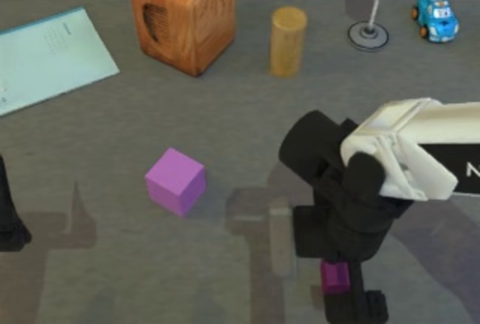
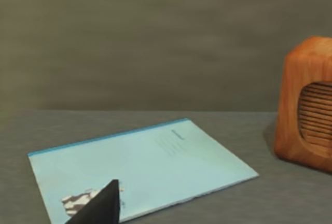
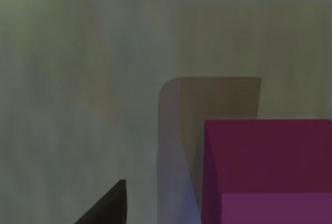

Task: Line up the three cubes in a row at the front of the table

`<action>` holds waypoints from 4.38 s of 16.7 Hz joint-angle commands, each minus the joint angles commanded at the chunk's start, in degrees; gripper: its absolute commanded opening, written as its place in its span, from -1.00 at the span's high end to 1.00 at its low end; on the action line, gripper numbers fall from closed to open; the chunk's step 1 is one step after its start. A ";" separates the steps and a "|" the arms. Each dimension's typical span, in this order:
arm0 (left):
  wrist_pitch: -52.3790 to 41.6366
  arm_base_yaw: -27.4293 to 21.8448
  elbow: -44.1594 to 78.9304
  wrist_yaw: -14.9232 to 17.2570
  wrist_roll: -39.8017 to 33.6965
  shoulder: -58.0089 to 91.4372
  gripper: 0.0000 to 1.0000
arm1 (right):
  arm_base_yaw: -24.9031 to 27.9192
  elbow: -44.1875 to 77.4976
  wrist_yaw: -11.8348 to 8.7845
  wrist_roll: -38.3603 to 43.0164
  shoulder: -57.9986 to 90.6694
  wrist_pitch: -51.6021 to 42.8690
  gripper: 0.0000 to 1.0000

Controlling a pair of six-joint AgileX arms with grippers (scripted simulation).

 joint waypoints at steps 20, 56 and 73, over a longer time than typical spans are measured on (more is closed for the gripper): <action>-4.08 -2.01 5.95 0.16 0.35 5.91 -1.00 | -2.77 5.77 -0.71 1.54 -11.38 -11.53 -1.00; -56.20 -28.01 86.79 0.13 5.43 120.40 -1.00 | -43.32 -60.95 1.18 45.72 -105.07 44.63 -1.00; -47.45 -28.05 81.41 0.15 5.46 123.96 0.21 | -43.32 -60.95 1.18 45.72 -105.07 44.63 -1.00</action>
